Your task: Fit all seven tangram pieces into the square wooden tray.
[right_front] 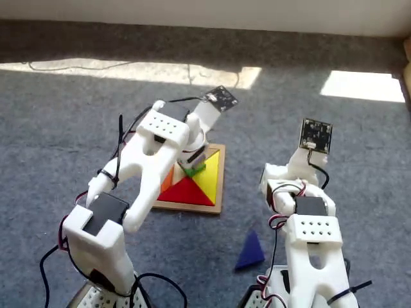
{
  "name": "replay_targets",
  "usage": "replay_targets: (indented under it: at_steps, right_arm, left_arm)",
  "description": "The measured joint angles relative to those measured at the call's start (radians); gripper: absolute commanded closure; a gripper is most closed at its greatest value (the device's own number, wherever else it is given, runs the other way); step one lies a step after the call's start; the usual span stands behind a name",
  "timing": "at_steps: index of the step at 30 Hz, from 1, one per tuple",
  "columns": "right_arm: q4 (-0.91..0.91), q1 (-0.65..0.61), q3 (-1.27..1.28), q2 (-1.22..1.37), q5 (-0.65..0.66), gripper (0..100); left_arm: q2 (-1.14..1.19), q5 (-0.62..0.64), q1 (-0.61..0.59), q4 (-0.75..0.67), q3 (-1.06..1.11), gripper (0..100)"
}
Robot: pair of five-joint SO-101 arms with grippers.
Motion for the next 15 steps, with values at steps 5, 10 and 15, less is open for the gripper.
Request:
replay_targets:
  at_steps: [5,10,15]
  right_arm:
    - [0.0,0.0,0.0,0.0,0.023,99.1]
    - [0.0,0.0,0.0,0.0,0.025,99.1]
    - [0.0,0.02,0.0,0.0,0.025,99.1]
  left_arm:
    - [0.002,0.0,-0.044,0.0,-0.068,82]
    - [0.002,0.0,-0.054,0.049,-0.137,83]
    - [0.002,-0.002,-0.051,0.186,-0.216,85]
